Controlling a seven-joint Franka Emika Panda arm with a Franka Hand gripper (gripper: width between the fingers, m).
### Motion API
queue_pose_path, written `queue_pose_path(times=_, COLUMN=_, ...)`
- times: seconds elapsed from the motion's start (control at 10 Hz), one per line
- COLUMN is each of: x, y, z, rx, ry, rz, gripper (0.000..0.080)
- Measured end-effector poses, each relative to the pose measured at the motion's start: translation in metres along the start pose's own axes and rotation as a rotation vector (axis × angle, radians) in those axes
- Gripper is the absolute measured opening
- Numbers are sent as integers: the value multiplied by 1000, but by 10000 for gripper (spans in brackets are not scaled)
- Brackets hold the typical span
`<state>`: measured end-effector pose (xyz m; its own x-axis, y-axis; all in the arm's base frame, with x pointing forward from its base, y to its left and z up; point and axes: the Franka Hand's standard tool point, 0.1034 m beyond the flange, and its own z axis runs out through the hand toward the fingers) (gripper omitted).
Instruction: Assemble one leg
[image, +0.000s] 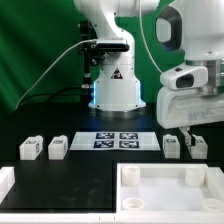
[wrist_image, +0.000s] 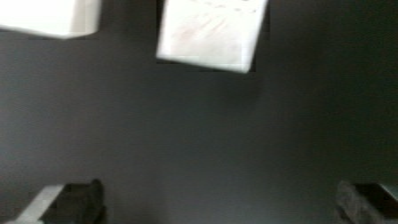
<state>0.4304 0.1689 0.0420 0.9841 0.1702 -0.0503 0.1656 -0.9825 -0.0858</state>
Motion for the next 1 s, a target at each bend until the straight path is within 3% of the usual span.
queue_pose_path(times=0.1, x=6, y=0, z=-3, rx=2, ry=11, rz=2, gripper=649)
queue_pose_path(times=0.2, x=2, y=-2, z=0, rx=1, ry=-11, rz=8, gripper=649)
queue_pose_path(times=0.3, x=-15, y=-4, z=3, rx=-11, ry=-169, rz=47, gripper=649)
queue_pose_path(times=0.6, x=-28, y=-7, z=8, rx=-15, ry=-488, rz=64, gripper=649)
queue_pose_path(times=0.8, x=-28, y=-8, z=8, rx=-11, ry=-698, rz=62, gripper=649)
queue_pose_path(times=1.0, x=-33, y=-8, z=11, rx=-12, ry=-851, rz=67, gripper=649)
